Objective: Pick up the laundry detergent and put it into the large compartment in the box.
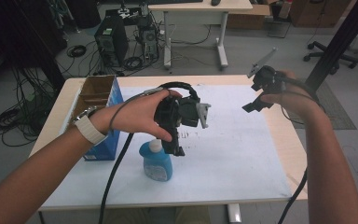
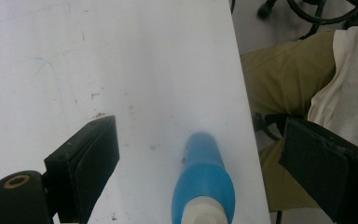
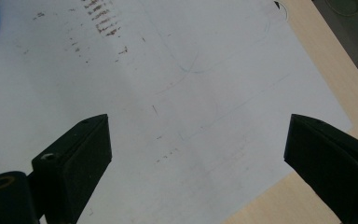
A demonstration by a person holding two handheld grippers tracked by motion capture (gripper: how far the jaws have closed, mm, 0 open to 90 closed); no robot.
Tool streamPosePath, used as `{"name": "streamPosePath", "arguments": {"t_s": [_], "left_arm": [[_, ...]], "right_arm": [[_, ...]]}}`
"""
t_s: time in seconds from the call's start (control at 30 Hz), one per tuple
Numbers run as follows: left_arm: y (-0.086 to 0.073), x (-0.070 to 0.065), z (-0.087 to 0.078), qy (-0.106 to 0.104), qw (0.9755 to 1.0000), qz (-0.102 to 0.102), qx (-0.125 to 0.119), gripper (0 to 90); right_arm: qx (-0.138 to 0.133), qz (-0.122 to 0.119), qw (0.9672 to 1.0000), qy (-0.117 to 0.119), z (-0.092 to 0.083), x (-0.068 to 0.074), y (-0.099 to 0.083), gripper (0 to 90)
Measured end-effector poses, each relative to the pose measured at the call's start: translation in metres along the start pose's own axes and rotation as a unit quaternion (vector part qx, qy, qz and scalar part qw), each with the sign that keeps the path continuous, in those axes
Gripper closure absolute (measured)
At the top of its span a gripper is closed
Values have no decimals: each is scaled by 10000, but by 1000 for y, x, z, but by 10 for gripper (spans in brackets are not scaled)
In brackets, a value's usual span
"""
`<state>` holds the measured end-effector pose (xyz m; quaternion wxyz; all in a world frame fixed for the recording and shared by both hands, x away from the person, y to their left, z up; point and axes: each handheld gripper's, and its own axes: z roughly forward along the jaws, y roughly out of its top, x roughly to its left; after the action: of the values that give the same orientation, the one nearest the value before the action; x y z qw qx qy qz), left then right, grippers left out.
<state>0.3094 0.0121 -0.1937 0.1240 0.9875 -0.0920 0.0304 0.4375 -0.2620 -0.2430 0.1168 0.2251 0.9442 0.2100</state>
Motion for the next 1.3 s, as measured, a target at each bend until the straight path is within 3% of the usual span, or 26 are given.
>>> {"name": "streamPosePath", "arguments": {"t_s": [0.53, 1.3], "left_arm": [[-7, 0, -6, 3, 10000, 6, -74, 76], [-25, -10, -10, 131, 9990, 404, -165, 69]], "right_arm": [[-13, 18, 10000, -9, -1, 1, -3, 75], [-30, 47, 10000, 7, -2, 6, -6, 75]]}}
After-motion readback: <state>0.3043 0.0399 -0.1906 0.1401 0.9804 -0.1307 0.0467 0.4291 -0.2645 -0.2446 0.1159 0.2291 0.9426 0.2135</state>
